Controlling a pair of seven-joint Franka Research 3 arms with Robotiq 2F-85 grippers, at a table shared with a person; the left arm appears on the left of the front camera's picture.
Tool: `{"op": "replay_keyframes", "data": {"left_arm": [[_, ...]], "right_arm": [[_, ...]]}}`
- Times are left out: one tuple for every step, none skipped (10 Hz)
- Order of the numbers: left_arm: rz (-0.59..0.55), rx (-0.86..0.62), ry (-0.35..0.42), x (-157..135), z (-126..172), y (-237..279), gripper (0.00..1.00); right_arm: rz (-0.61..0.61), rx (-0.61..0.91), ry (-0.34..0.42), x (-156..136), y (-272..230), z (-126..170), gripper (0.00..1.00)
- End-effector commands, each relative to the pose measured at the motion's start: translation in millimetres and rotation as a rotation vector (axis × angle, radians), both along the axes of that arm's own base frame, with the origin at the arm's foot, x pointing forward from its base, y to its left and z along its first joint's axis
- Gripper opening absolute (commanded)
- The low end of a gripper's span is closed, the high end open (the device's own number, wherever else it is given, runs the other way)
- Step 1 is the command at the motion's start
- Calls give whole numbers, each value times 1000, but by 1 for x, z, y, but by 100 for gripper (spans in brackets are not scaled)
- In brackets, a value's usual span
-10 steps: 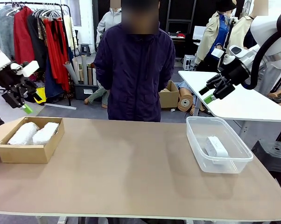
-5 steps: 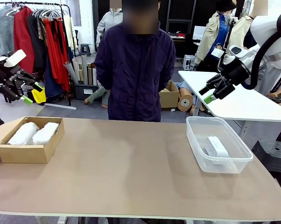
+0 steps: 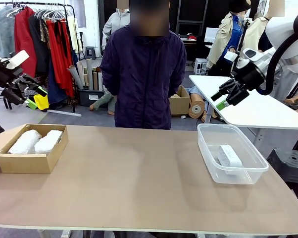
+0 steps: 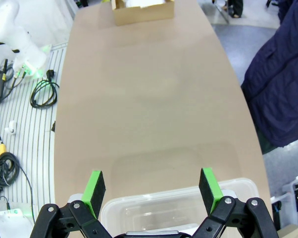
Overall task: Separate and place wrapped and unwrapped clocks.
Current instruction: If the picked Digital clock is wrapped, place it in the Package Box ; if not, place it in the Organizing box.
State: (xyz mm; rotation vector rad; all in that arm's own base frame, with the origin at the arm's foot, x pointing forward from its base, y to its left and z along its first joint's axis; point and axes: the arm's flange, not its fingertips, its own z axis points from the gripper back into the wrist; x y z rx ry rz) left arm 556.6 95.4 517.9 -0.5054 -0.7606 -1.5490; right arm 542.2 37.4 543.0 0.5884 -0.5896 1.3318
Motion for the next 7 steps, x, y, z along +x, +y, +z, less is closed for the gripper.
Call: {"op": "replay_keyframes", "data": {"left_arm": [[-51, 7, -48, -1, 2, -1, 100], [-51, 7, -48, -1, 2, -1, 100], [-51, 7, -48, -1, 2, -1, 100], [-51, 7, -48, -1, 2, -1, 100], [-51, 7, -48, -1, 2, -1, 100], [-51, 7, -48, -1, 2, -1, 100], [-51, 7, -48, -1, 2, -1, 100]], "right_arm": [[-12, 1, 4, 0, 2, 3, 100], [-12, 1, 4, 0, 2, 3, 100], [-12, 1, 4, 0, 2, 3, 100], [-12, 1, 4, 0, 2, 3, 100], [-12, 1, 4, 0, 2, 3, 100], [-12, 1, 4, 0, 2, 3, 100], [-12, 1, 4, 0, 2, 3, 100]]}}
